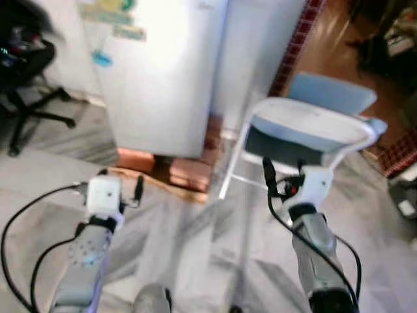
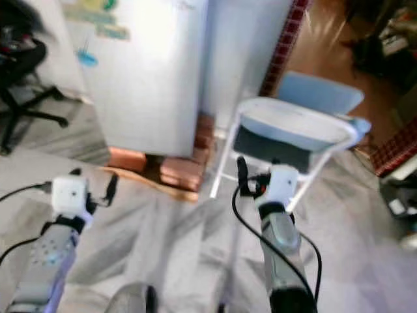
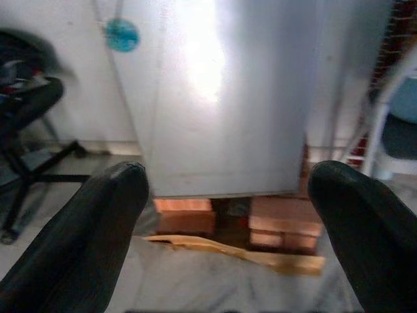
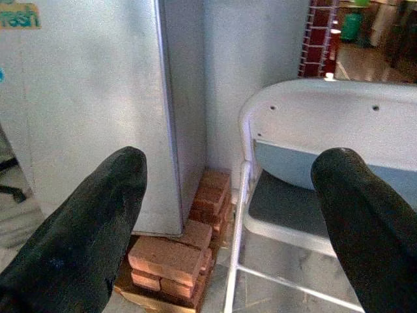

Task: Restocking fridge

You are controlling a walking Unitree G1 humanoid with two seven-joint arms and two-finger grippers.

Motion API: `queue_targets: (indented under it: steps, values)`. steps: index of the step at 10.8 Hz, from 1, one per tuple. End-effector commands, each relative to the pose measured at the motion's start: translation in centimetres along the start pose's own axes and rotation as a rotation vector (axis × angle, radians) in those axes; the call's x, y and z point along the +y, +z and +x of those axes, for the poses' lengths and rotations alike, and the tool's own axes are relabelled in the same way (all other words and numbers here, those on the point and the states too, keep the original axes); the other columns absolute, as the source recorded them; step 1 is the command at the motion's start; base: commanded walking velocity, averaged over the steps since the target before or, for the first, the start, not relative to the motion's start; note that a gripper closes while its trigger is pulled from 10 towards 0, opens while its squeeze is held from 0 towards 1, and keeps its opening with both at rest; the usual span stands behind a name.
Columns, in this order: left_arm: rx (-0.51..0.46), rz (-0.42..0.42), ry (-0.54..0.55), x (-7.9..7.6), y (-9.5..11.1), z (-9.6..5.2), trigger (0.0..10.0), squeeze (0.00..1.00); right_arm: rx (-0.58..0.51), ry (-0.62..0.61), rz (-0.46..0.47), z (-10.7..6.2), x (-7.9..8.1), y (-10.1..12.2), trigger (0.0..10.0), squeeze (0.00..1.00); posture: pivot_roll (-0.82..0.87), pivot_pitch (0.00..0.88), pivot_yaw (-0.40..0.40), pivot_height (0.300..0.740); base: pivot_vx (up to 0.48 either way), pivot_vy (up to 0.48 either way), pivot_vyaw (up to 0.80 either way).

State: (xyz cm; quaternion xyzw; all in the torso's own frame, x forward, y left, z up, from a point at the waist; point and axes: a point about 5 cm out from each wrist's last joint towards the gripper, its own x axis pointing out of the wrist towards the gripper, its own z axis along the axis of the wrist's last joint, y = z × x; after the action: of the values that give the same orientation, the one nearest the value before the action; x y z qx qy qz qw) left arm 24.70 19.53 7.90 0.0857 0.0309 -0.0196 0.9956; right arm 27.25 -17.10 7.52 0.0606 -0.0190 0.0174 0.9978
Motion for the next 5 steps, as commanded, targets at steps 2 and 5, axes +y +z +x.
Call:
queue_targets:
  steps: [2, 5]
  values:
    - [-0.025, -0.016, 0.01, -0.2, 0.82, 0.36, 10.0, 0.0, 0.019, -0.068, -0.015, -1.13, -1.54, -0.38, 10.0, 0.0, 0.11, 0.048, -0.075, 0.74, 0.0, 0.48, 0.0]
    - [-0.013, -0.044, -0.012, -1.1, 0.79, 0.89, 10.0, 0.0, 0.021, -0.061, -0.039, -0.7, -1.27, -0.31, 10.0, 0.0, 0.1, 0.031, -0.053, 0.74, 0.0, 0.48, -0.76]
